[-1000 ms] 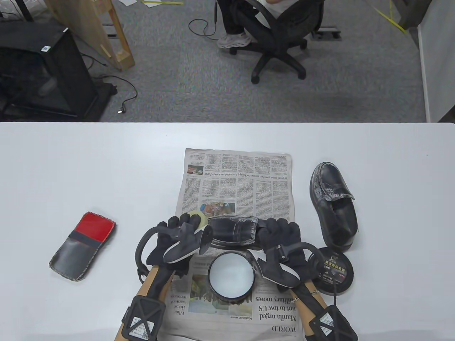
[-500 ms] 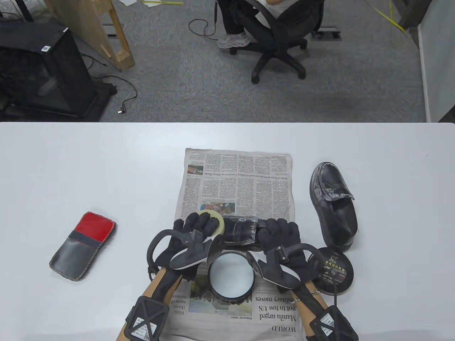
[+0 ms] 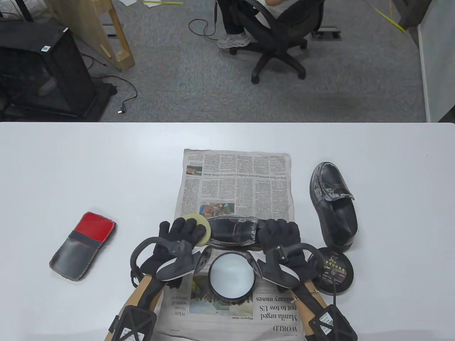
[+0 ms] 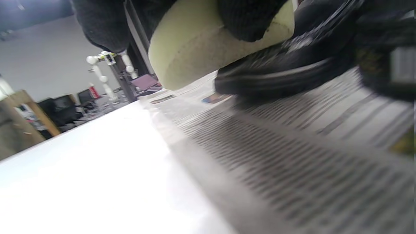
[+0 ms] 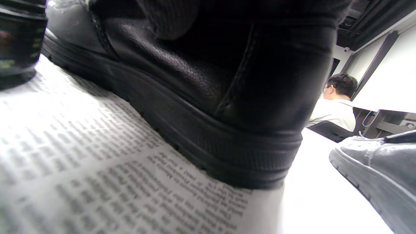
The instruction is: Dip and apply leather care cream with polishing sponge on shoes
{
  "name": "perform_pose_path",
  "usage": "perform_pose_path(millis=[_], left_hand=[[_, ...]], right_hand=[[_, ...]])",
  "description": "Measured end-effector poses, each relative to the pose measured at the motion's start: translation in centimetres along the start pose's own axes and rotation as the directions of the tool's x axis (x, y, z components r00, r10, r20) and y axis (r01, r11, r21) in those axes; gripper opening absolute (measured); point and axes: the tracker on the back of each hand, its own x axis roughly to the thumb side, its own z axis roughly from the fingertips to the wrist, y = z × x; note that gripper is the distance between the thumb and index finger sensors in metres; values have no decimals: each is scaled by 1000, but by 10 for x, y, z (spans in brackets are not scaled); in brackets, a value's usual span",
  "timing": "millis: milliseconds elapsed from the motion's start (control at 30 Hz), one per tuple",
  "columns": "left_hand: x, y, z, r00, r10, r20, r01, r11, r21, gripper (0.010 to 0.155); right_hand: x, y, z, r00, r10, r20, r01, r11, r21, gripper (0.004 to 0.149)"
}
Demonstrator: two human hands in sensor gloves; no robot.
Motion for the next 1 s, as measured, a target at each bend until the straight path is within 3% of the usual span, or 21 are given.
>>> perform_pose_path(millis=[67,233,433,767,1000], left_hand=[[3,3,-3,994,97,42,-97,995,6,51],[12,6,-24,990,137,17,-137,991,-7,50],[10,5,-37,995,22,-100,-25,999,-35,49],[-13,-5,-9,992,-47,-117,39,997,-69,50],[-3,2,5,994,112,-6,-111,994,14,51]], right_hand=[[0,0,0,1000,3,3,-3,1000,1,40],[0,0,0,1000,1,7,-1,1000,6,40],[0,1,-1,1000,-6,3,6,1000,9,40],[0,-1,-1,1000,5,-4,-5,1000,11,40],[0,-1,-2,1000,4,-1,-3,1000,8,40]])
